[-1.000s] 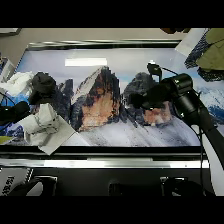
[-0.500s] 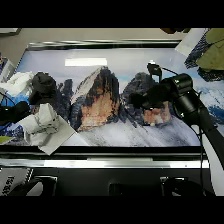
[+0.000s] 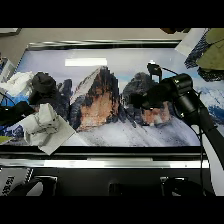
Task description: Fold the clothes and pants, and hang the long-sleeved shirts on hangers.
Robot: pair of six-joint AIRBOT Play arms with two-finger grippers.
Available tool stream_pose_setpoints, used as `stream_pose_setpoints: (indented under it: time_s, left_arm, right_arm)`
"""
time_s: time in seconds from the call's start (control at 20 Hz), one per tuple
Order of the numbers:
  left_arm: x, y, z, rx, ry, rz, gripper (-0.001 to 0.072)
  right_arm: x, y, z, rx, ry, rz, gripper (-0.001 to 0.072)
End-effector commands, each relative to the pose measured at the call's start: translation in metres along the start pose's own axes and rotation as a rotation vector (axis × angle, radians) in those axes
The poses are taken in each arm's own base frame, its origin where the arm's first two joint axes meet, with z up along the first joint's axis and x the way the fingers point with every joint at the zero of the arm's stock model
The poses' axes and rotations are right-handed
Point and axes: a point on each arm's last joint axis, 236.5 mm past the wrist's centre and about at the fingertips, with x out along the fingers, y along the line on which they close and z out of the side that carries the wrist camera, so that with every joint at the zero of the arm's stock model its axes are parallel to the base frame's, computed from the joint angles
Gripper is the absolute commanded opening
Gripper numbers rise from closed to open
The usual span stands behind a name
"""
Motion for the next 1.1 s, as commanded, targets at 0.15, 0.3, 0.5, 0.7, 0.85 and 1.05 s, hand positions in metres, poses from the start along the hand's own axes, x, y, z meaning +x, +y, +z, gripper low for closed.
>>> stream_pose_setpoints:
  time_s: [0.15, 0.3, 0.5, 0.7, 0.85, 1.05]
  left_arm:
    - [0.019, 0.053, 0.003, 0.054, 0.026, 0.214, 0.0720]
    - [0.061, 0.072, -0.003, 0.137, 0.110, 0.273, 0.0720]
    - [0.112, 0.077, -0.004, 0.126, 0.171, 0.276, 0.0720]
    - [0.149, 0.076, -0.021, 0.096, 0.259, 0.249, 0.0648]
    - [0.159, 0.043, -0.030, 0.104, 0.295, 0.100, 0.0018]
    - [0.159, -0.034, -0.048, 0.207, 0.322, -0.152, 0.0016]
  right_arm:
    - [-0.001, 0.000, 0.000, 0.001, -0.001, 0.002, 0.0296]
    - [-0.001, 0.001, 0.000, 0.002, -0.002, 0.003, 0.0296]
    - [-0.001, 0.001, 0.002, 0.002, -0.009, 0.006, 0.0295]
    - [-0.001, 0.001, 0.002, 0.002, -0.009, 0.006, 0.0324]
    - [-0.001, 0.001, -0.003, 0.005, 0.012, 0.006, 0.0331]
    - [-0.013, -0.003, -0.019, 0.005, 0.063, -0.007, 0.0330]
